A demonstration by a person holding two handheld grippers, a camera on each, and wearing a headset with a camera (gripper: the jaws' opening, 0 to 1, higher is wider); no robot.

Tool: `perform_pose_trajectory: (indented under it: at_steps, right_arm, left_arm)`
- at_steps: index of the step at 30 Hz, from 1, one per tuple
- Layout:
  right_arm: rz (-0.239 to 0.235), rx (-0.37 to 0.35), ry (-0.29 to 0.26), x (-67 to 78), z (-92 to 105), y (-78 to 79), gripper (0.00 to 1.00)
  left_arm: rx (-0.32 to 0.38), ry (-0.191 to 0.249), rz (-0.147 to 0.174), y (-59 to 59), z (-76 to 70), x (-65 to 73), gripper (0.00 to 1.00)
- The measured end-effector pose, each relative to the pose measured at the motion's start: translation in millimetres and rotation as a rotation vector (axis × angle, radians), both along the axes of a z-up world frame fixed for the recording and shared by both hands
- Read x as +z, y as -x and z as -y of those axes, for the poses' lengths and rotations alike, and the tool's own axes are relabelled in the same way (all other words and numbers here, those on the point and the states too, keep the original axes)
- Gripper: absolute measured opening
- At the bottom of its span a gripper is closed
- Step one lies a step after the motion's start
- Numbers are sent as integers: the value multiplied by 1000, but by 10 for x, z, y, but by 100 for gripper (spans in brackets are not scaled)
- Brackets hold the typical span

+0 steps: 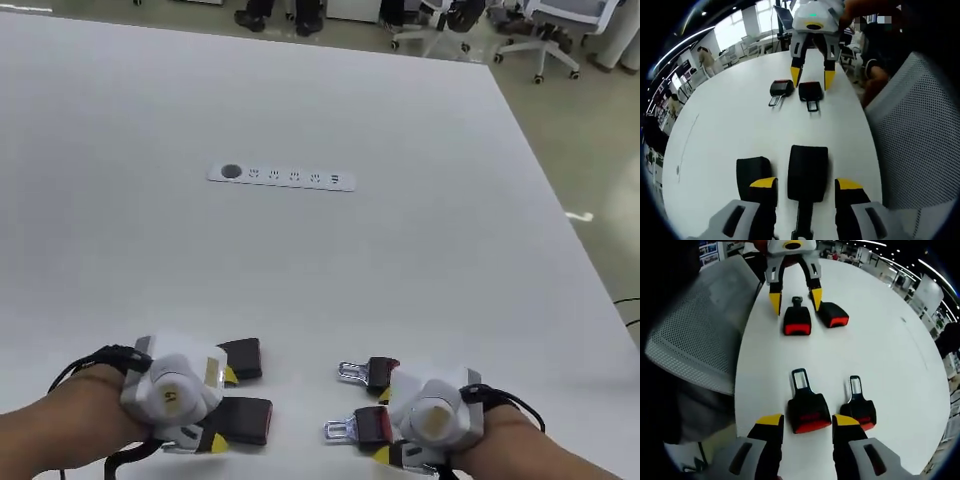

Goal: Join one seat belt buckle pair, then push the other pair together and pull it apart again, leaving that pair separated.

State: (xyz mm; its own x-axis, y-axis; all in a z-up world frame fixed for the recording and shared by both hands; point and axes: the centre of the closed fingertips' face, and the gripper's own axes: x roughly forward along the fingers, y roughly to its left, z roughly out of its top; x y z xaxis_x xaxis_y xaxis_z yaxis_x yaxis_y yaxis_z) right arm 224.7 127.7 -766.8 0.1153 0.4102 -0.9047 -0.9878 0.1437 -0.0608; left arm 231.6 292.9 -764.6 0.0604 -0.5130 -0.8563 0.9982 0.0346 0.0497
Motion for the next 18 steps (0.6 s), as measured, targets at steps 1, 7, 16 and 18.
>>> perform_pose_trajectory:
  at_steps: [1,7,16,18]
  right_arm:
    - [-1,7,2,-9,-11,-10,36]
    - [-7,65,44,-102,-13,-52,35]
    - [-52,38,36,-157,24,-64,33]
    - [-62,25,27,-164,14,-61,33]
  left_arm:
    - [-16,-17,4,-3,-18,-24,47]
    - [-39,-34,-7,-28,-10,-52,42]
    - [-54,-53,-9,7,53,-118,34]
    - [-72,-68,0,10,48,-144,34]
